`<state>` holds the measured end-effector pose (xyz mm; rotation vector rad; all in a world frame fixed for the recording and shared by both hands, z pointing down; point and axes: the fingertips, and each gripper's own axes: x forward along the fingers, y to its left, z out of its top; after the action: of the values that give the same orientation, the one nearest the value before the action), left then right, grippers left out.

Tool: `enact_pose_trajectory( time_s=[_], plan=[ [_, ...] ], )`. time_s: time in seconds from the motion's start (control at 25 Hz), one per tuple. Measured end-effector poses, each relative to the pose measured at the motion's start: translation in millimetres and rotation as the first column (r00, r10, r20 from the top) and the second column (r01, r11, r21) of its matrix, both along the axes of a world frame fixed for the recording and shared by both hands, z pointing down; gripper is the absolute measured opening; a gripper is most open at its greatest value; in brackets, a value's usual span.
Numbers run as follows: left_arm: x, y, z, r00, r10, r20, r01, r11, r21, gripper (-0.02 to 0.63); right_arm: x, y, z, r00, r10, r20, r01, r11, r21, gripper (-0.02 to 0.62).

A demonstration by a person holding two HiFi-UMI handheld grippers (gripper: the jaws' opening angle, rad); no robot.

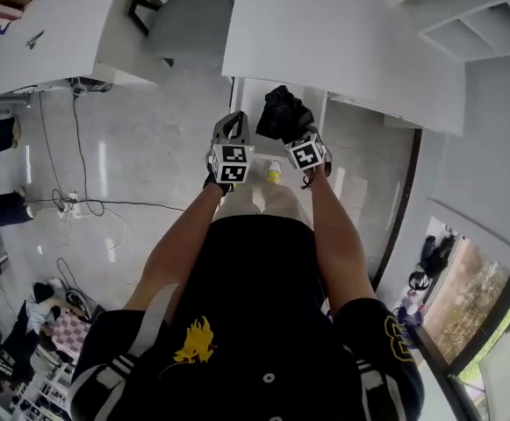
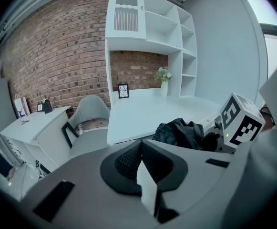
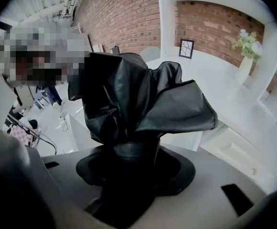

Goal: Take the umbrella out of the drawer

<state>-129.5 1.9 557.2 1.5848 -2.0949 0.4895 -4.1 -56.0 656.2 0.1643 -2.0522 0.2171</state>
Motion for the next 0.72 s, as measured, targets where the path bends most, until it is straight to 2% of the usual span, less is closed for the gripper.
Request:
enact_pose_trajectory(
  time_s=[0.28,0.56,0.72],
  plan=[
    [-11,1,-16,1.000,-0.010,0.011,0.009,1.000,0.017,0.017,-1,3,-19,0.998,0.058,0.012,-0.057,0.998,-0.038,0.247],
    [-11,-10,-25,1.000,0.009,0.010,-0.009,0.999,0.038,0.017,2,-17,-26,0.984,0.168,0.059,-0.164,0.984,-0.069,0.247],
    [-15,-14,-29,1.000,0.013,0.014,-0.013,0.999,0.045,0.017,-5,-24,-35,0.977,0.195,0.088,-0.188,0.979,-0.083,0.247]
  ],
)
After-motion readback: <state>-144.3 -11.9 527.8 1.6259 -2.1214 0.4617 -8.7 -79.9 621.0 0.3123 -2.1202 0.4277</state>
